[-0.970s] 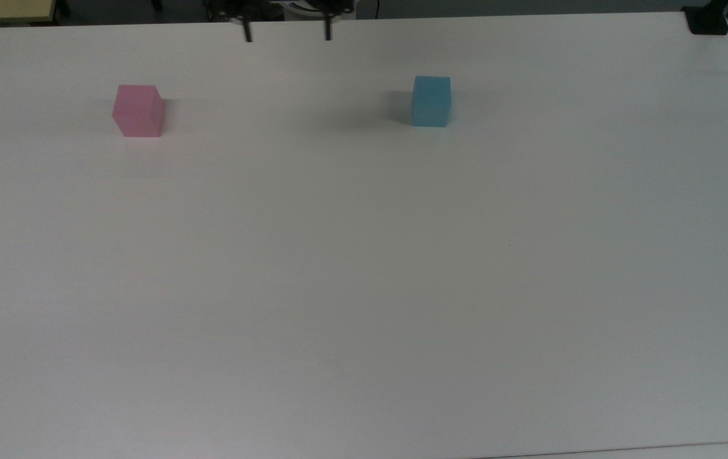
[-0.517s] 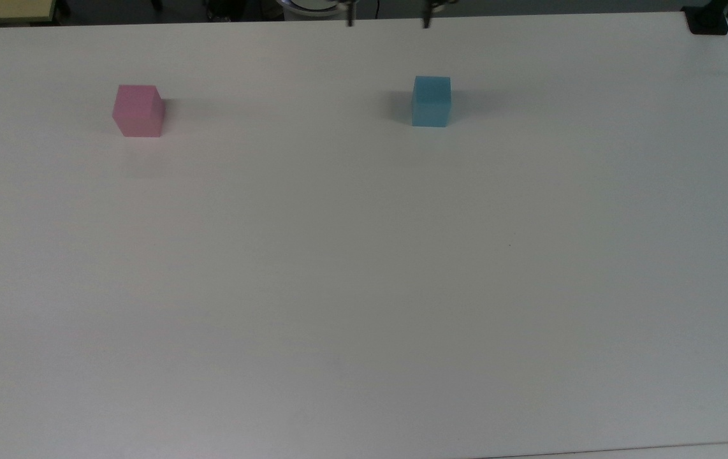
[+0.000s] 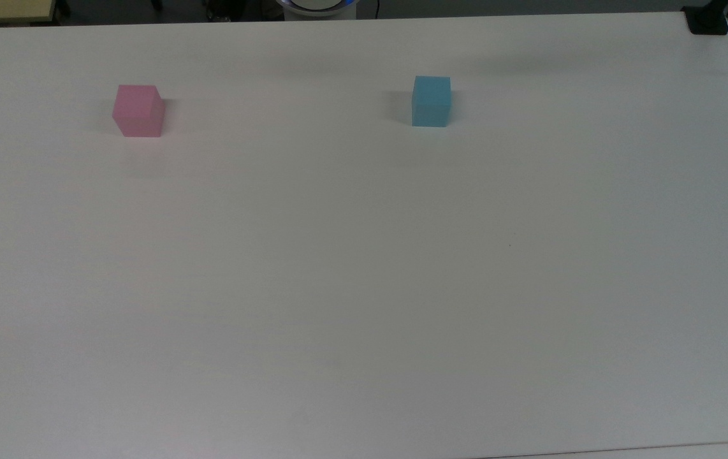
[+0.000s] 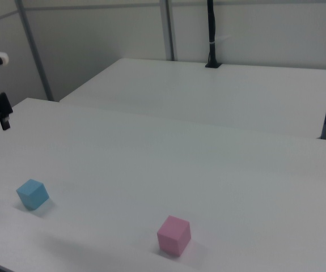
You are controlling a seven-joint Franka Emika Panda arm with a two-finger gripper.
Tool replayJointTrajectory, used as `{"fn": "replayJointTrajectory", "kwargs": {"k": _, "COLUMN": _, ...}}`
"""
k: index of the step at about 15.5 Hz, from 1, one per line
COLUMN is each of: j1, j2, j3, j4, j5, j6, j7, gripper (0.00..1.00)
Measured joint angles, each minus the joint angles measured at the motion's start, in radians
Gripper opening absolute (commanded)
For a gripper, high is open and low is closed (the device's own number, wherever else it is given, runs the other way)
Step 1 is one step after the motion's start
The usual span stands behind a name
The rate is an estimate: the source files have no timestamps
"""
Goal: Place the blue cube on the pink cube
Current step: 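Move the open gripper over the light-blue cube and lower it, then close the gripper on the light-blue cube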
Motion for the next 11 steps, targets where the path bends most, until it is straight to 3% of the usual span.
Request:
{"fn": "replayJointTrajectory", "kwargs": {"k": 7, "j1": -0.008, "j2": -0.022, "j3": -0.018, "j4": -0.352, "j5": 0.004, "j6": 0.349, "j7": 0.000, "gripper": 1.00}}
{"fn": "replayJointTrajectory", "kwargs": {"k": 11, "j1": -0.027, "j2": -0.004, "j3": -0.022, "j4": -0.443, "j5": 0.004, "j6": 0.451, "j7": 0.000, "gripper": 1.00}}
